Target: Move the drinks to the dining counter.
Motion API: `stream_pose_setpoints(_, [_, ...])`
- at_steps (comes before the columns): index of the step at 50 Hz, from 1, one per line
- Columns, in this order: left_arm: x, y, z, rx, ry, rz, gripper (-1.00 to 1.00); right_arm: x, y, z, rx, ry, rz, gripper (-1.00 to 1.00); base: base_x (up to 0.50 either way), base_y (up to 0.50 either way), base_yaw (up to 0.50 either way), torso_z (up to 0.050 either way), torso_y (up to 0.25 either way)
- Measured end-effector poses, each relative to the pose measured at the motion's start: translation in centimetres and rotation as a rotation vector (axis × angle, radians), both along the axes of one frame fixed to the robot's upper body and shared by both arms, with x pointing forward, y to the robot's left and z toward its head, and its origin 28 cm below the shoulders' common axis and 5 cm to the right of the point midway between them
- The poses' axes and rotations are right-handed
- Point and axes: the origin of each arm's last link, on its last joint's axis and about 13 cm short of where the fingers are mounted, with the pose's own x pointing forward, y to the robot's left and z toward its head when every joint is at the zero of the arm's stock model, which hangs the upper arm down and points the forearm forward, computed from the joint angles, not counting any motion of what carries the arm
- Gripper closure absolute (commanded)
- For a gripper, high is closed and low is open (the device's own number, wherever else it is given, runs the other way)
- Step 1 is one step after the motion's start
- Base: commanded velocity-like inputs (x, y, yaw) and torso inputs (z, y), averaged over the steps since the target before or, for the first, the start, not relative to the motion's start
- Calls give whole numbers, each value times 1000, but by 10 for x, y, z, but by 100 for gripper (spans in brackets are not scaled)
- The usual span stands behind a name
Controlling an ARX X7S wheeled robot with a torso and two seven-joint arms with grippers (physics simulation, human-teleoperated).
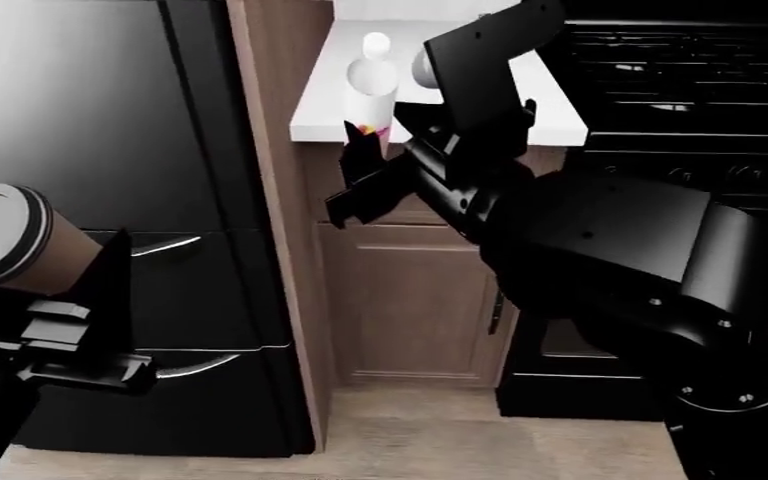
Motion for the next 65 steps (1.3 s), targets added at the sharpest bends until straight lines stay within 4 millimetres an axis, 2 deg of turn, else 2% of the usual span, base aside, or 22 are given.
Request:
stream_pose_setpoints(38, [1, -1, 0, 6, 4, -4, 100, -2, -1, -3, -49, -8, -37, 100, -19, -4, 500, 0, 0])
stream_pose_setpoints(65, [3, -3, 3, 13, -2, -15, 100, -9, -1, -3, -98, -44, 12, 100, 61, 25, 500, 0, 1])
